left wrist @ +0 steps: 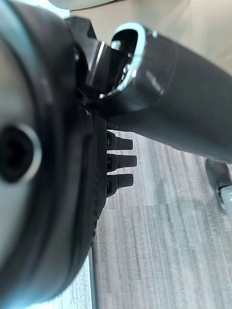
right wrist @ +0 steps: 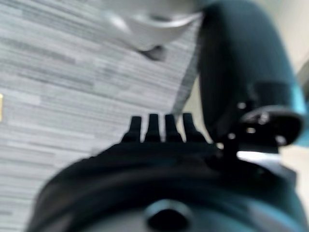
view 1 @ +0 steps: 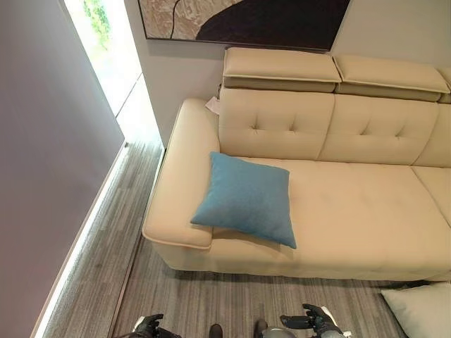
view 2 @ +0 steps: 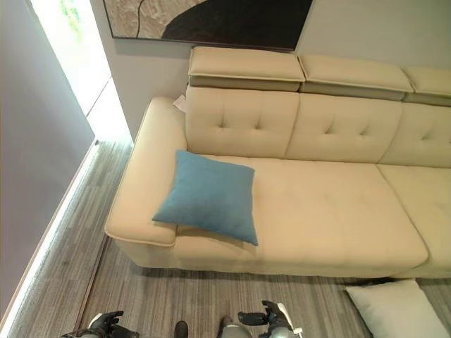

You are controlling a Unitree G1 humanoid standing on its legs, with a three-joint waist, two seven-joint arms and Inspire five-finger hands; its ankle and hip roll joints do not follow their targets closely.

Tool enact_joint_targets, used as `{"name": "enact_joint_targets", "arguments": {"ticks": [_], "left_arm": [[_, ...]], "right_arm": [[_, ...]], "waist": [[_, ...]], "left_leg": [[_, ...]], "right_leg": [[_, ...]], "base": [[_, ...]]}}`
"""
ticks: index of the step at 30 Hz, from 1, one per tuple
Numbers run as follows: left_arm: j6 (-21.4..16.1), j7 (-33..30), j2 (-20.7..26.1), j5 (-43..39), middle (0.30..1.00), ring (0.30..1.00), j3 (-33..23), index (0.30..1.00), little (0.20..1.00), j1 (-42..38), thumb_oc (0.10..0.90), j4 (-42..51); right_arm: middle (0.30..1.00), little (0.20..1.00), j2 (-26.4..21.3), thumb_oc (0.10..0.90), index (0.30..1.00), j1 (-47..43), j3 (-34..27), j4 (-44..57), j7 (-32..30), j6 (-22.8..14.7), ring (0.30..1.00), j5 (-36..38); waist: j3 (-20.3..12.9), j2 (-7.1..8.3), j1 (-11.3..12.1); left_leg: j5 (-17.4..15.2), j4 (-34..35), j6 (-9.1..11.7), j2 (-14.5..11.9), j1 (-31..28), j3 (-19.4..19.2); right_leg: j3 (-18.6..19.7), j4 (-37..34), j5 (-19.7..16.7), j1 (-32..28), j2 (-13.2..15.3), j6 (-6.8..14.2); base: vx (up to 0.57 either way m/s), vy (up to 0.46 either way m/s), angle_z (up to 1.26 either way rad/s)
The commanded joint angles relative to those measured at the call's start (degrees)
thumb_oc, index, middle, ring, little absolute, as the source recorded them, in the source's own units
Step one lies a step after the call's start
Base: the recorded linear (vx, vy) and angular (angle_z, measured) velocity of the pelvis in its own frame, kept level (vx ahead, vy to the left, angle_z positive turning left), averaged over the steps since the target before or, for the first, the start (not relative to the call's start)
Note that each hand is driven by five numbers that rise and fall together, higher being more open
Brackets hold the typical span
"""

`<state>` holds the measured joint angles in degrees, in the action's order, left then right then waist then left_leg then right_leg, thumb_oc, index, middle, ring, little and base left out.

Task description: Pick up all the scattered cushions and arrange them neatly on the sofa.

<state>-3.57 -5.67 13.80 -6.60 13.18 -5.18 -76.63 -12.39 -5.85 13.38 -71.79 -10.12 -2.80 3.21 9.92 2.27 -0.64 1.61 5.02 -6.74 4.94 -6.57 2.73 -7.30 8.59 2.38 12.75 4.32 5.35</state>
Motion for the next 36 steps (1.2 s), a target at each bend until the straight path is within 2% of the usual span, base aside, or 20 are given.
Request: {"name": "enact_joint_targets", "arguments": {"ticks": [1,3,6,7,8,9,10,13,14,15,16,17,18,19,29,36], "left_arm": [[-1.5,-0.5,0.2,2.4,0.9,0.9,-0.5,0.9,0.9,-1.7,0.8,-0.6],[-1.6,-0.4,-0.1,2.4,0.9,0.9,-0.4,0.9,0.9,-1.5,0.8,-0.7],[-1.6,-0.2,-0.6,2.3,0.9,0.9,-0.2,0.9,0.9,-1.2,0.8,-0.7],[-1.6,-0.1,-0.9,2.2,0.9,0.9,0.3,0.9,0.9,-1.5,0.8,-0.5],[-1.5,-0.2,-0.9,1.9,0.9,0.9,0.4,0.9,0.9,-1.9,0.8,-0.2],[-1.5,-0.2,-0.9,1.9,0.9,0.9,0.4,0.9,0.9,-1.9,0.8,-0.2],[-1.6,-0.8,-1.0,0.9,0.9,0.9,0.5,0.9,0.9,-2.9,0.8,0.4],[-1.7,-1.3,-1.0,0.4,0.9,0.9,0.6,0.9,0.9,-3.0,0.8,0.7],[-1.9,-1.6,-1.0,-0.2,0.9,0.9,0.5,0.9,0.9,-2.8,0.8,0.8],[-2.1,-1.7,-0.9,-0.7,0.9,0.9,0.5,0.9,0.9,-2.7,0.8,1.0],[-2.2,-1.8,-0.9,-1.0,0.9,0.9,0.5,0.9,0.9,-2.7,0.8,1.0],[-2.2,-1.8,-0.9,-1.0,0.9,0.9,0.5,0.9,0.9,-2.7,0.8,1.0],[-2.5,-2.3,-0.8,-1.5,0.9,0.9,0.4,0.9,0.9,-2.7,0.8,1.4],[-2.5,-2.3,-0.9,-1.7,0.9,0.9,0.0,0.9,0.9,-2.6,0.8,1.1],[-2.7,-3.7,0.6,-0.1,0.9,0.9,-1.3,0.9,0.9,-1.6,0.8,0.7],[-3.3,-5.4,4.8,-0.5,0.9,0.9,-4.8,0.9,0.9,-0.9,0.8,1.3]], "right_arm": [[0.9,0.9,-3.3,0.8,0.9,-0.1,0.6,-1.7,-1.2,0.2,0.9,-0.6],[0.9,0.9,-3.3,0.8,0.9,0.2,0.9,-1.9,-1.2,0.1,0.9,-0.7],[0.9,0.9,-3.2,0.8,0.9,0.8,0.6,-2.3,-1.0,-0.2,0.9,-0.5],[0.9,0.9,-3.3,0.8,0.9,0.8,0.5,-2.2,-1.1,-0.5,0.9,0.2],[0.9,0.9,-3.6,0.8,0.9,0.6,0.5,-2.1,-1.1,-0.5,0.9,0.4],[0.9,0.9,-3.6,0.8,0.9,0.6,0.5,-2.1,-1.1,-0.5,0.9,0.4],[0.9,0.9,-3.9,0.8,0.9,-0.3,0.7,-1.6,-1.6,-0.7,0.9,1.3],[0.9,0.9,-4.2,0.8,0.9,-0.5,0.6,-1.8,-1.7,-0.6,0.9,1.9],[0.9,0.9,-4.5,0.8,0.9,-0.2,0.3,-2.1,-2.0,-0.6,0.9,2.3],[0.9,0.9,-4.7,0.8,0.9,-0.1,0.1,-2.0,-2.1,-0.8,0.9,2.5],[0.9,0.9,-4.8,0.8,0.9,0.0,-0.1,-2.0,-2.3,-0.9,0.9,2.7],[0.9,0.9,-4.8,0.8,0.9,0.0,-0.1,-2.0,-2.3,-0.9,0.9,2.7],[0.9,0.9,-5.0,0.8,0.9,0.0,-0.2,-1.9,-2.6,-1.0,0.9,2.5],[0.9,0.9,-5.2,0.8,0.9,-0.3,-0.7,-2.5,-2.8,-1.0,0.9,2.6],[0.9,0.9,-5.6,0.8,0.9,0.1,-1.1,-3.3,-3.7,-1.0,0.9,1.4],[0.9,0.9,-9.5,0.8,0.9,-0.5,-4.3,-3.0,-4.7,-1.5,0.9,1.8]], "waist": [[0.5,0.55,-0.6],[0.1,0.61,-0.6],[-1.2,0.81,-0.9],[-1.0,1.18,-1.1],[-0.5,1.53,-1.0],[-0.5,1.5,-1.0],[1.3,2.34,-0.5],[1.4,2.63,-0.1],[0.8,2.99,0.3],[0.4,2.93,0.5],[0.3,2.57,0.7],[0.3,2.57,0.7],[0.3,2.06,1.0],[-0.2,1.15,1.3],[-2.7,0.53,1.4],[-4.0,0.05,1.3]], "left_leg": [[-8.0,-5.9,4.0,1.9,1.4,3.4],[-8.6,-6.0,4.2,1.7,0.9,3.3],[-10.2,-7.4,5.6,0.4,0.6,3.3],[-10.4,-12.9,7.3,-0.3,2.4,2.2],[-9.6,-17.3,7.9,-0.5,4.8,1.6],[-9.7,-17.7,7.9,-0.6,5.0,1.6],[-7.1,-26.9,8.6,-0.7,10.6,0.6],[-7.9,-28.2,8.0,-1.1,12.5,-0.3],[-9.3,-24.0,7.4,-1.3,13.2,-0.4],[-8.6,-21.4,7.5,-1.6,13.5,-0.1],[-7.0,-16.9,7.7,-1.8,12.9,0.4],[-7.0,-16.9,7.7,-1.8,12.9,0.4],[-4.3,-13.8,7.9,-2.0,13.8,0.9],[-3.3,-9.3,7.9,-2.0,12.5,2.7],[-2.6,-2.8,6.6,-1.4,6.3,2.2],[-2.4,-0.2,6.4,-1.5,4.0,1.5]], "right_leg": [[2.2,-4.3,-4.8,-4.1,-2.0,0.6],[2.4,-4.4,-4.7,-4.8,-2.2,0.1],[2.6,-5.1,-4.1,-6.4,-2.6,-0.9],[2.5,-5.8,-3.2,-8.2,-2.8,-1.9],[2.7,-6.2,-2.9,-9.1,-2.6,-2.4],[2.6,-6.2,-2.9,-9.0,-2.6,-2.4],[2.9,-6.5,-2.8,-10.2,-2.4,-3.6],[2.9,-7.5,-2.3,-11.2,-2.4,-4.0],[3.0,-8.7,-1.8,-12.3,-2.0,-3.6],[2.8,-9.4,-1.7,-12.9,-2.1,-3.3],[2.7,-10.0,-1.5,-13.5,-2.4,-3.1],[2.7,-10.0,-1.5,-13.5,-2.4,-3.1],[2.6,-10.1,-1.2,-13.9,-2.8,-2.9],[3.2,-10.1,-0.7,-14.3,-3.6,-2.9],[4.8,-10.8,-1.3,-15.9,-2.9,-1.7],[4.9,-11.3,-1.4,-16.9,-2.5,-1.0]], "base": [[0.2,-0.112,0.53],[0.19,-0.097,0.48],[0.19,-0.127,0.29],[0.18,-0.19,0.27],[0.11,-0.138,0.32],[-0.02,-0.104,0.31],[0.0,-0.097,0.21],[0.07,-0.05,0.04],[0.17,-0.003,-0.08],[0.22,0.009,-0.04],[0.11,0.017,-0.04],[0.09,0.031,-0.03],[0.11,0.067,0.1],[0.17,0.097,0.05],[0.08,0.078,-0.18],[0.05,0.032,0.0]]}}
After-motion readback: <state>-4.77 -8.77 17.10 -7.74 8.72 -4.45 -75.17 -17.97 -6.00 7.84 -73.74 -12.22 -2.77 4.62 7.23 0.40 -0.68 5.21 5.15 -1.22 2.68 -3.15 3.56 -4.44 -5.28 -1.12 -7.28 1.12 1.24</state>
